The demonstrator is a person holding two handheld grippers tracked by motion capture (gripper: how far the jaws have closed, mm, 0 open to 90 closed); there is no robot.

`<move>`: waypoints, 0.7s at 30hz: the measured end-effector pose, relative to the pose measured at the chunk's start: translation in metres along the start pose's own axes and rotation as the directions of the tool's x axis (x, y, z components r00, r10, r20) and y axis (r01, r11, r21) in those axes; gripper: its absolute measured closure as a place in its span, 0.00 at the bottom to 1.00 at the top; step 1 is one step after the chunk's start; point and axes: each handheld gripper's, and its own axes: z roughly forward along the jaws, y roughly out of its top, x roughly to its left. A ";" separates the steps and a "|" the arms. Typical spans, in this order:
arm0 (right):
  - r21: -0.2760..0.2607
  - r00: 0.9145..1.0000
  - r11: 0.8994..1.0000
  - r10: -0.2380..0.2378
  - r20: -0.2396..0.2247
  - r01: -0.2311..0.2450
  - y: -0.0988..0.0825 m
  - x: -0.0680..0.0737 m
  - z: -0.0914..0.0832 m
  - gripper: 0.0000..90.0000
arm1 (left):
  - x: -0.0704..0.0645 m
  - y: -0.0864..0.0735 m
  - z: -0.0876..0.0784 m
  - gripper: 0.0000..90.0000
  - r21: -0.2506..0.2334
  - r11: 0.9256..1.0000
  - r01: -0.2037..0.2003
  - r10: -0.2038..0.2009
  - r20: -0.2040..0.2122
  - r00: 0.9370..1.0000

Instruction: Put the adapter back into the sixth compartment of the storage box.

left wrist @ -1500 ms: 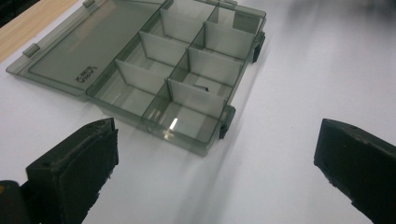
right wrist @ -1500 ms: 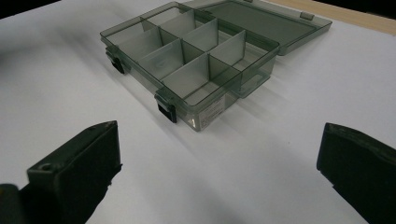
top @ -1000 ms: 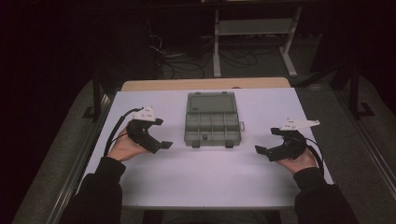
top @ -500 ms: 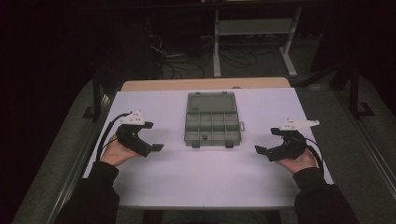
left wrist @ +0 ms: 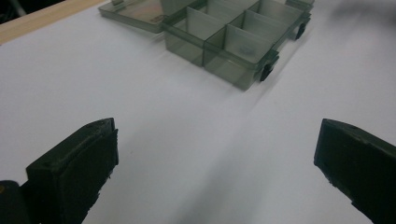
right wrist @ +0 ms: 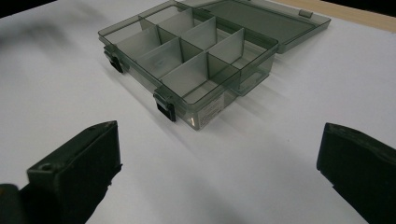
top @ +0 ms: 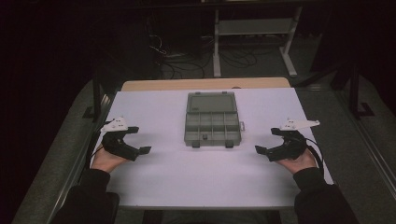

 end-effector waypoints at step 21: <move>0.000 1.000 1.000 0.002 0.001 -0.002 -0.001 0.000 -0.001 0.00 | 0.006 -0.029 -0.023 0.00 -0.086 0.994 0.065 -0.068 -0.031 0.997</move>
